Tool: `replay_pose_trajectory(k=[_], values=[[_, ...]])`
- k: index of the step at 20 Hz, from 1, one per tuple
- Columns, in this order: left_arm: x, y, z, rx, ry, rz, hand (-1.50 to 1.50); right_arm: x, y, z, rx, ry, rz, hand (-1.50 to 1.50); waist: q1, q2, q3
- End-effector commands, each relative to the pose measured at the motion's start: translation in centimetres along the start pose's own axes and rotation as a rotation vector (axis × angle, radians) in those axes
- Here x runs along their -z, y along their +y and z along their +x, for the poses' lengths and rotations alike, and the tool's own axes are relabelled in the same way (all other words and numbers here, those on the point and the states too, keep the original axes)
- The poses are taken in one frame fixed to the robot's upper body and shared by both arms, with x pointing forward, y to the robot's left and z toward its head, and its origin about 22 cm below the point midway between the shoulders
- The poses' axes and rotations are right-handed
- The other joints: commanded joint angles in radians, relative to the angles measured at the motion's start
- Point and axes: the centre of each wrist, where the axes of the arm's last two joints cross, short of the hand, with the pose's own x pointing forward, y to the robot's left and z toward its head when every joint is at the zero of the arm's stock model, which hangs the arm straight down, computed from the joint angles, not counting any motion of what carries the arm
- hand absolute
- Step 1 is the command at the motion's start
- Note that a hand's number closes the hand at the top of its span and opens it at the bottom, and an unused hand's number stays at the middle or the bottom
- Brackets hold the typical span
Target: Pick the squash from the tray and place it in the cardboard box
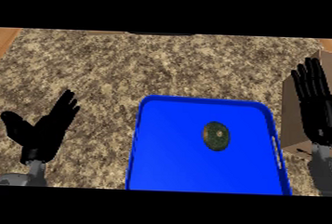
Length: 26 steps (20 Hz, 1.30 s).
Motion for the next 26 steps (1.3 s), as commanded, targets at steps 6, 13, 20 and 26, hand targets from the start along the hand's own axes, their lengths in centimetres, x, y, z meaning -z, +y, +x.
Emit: replay_pose_trajectory(k=[6, 13, 20, 26], values=[[1.5, -1.6, 9.7, 0.429, -0.462, -0.221, 0.00, 6.0, 0.2, 14.0, -0.077, -0.408, 0.441, -1.50, 0.001, -0.008, -0.003], [1.9, -1.7, 6.3, 0.460, -0.449, -0.306, 0.00, 5.2, -3.6, 9.1, -0.434, -0.429, 0.637, -1.50, 0.016, 0.015, -0.003], [3.0, -1.9, 8.5, 0.451, -0.468, -0.279, 0.00, 5.2, -2.3, 10.1, -0.715, -0.544, 0.842, -1.50, 0.009, 0.009, -0.003], [2.8, -3.2, 8.7, 0.467, -0.457, -0.279, 0.00, 4.4, 0.5, 13.8, -1.046, -0.470, 1.029, -1.50, 0.002, 0.003, -0.005]])
